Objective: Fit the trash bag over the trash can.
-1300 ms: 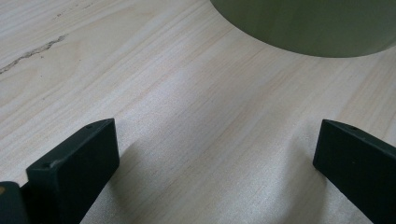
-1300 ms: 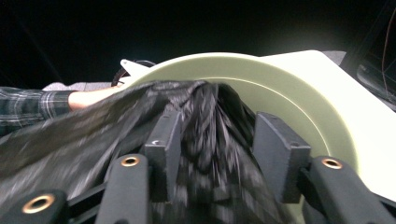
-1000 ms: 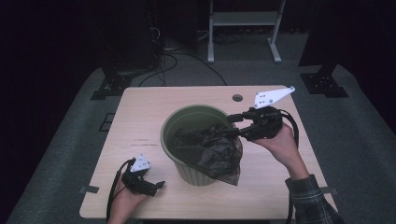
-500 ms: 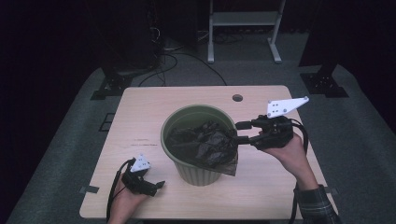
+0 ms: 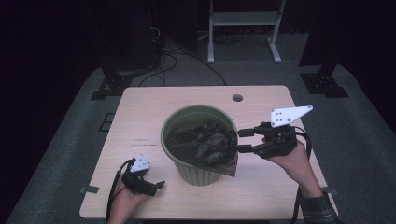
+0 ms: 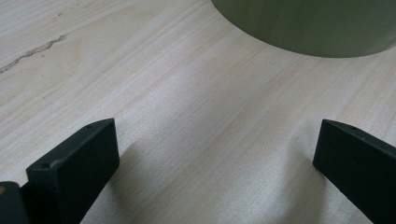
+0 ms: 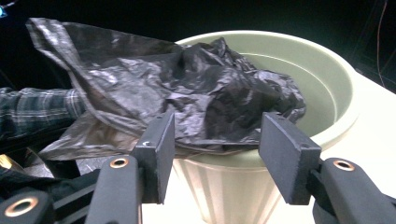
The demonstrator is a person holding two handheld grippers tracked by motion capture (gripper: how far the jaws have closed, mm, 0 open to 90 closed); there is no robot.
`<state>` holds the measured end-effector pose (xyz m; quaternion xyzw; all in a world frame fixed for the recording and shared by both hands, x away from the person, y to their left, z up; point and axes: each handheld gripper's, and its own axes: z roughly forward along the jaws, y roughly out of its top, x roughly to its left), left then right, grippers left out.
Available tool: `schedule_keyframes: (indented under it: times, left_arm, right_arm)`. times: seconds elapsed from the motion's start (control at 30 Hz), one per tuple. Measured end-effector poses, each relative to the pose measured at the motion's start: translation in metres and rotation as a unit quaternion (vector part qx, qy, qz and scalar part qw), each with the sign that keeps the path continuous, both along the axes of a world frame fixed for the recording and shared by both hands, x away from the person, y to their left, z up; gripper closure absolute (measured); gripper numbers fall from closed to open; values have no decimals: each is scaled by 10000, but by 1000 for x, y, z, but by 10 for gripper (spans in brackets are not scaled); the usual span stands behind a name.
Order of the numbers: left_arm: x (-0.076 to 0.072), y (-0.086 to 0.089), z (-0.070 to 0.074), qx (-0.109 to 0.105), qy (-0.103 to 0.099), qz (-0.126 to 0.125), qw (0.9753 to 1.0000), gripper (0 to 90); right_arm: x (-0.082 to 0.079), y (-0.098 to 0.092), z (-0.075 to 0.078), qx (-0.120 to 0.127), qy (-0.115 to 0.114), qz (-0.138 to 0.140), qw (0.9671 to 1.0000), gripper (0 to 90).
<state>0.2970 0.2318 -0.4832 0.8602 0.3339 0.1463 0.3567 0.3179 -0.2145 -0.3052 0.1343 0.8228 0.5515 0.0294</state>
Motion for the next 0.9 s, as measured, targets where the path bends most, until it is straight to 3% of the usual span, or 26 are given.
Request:
schedule_keyframes:
  times: [0.4, 0.53, 0.63, 0.7, 0.9]
  left_arm:
    - [0, 0, 0, -1, 0, 2, 10000, 0]
    - [0, 0, 0, -1, -1, 2, 10000, 0]
    - [0, 0, 0, -1, 2, 3, 10000, 0]
    - [0, 0, 0, -1, 2, 2, 10000, 0]
    - [0, 0, 0, 1, -1, 1, 10000, 0]
  right_arm:
    - [-7, 12, -6, -65, -84, 294, 9995, 437]
    - [-8, 19, -10, -175, -173, 274, 9993, 575]
    - [-8, 22, -11, -158, -240, 294, 9992, 782]
    - [-7, 21, -11, -142, -249, 275, 9992, 854]
    - [3, 6, -6, -53, -348, -163, 9992, 885]
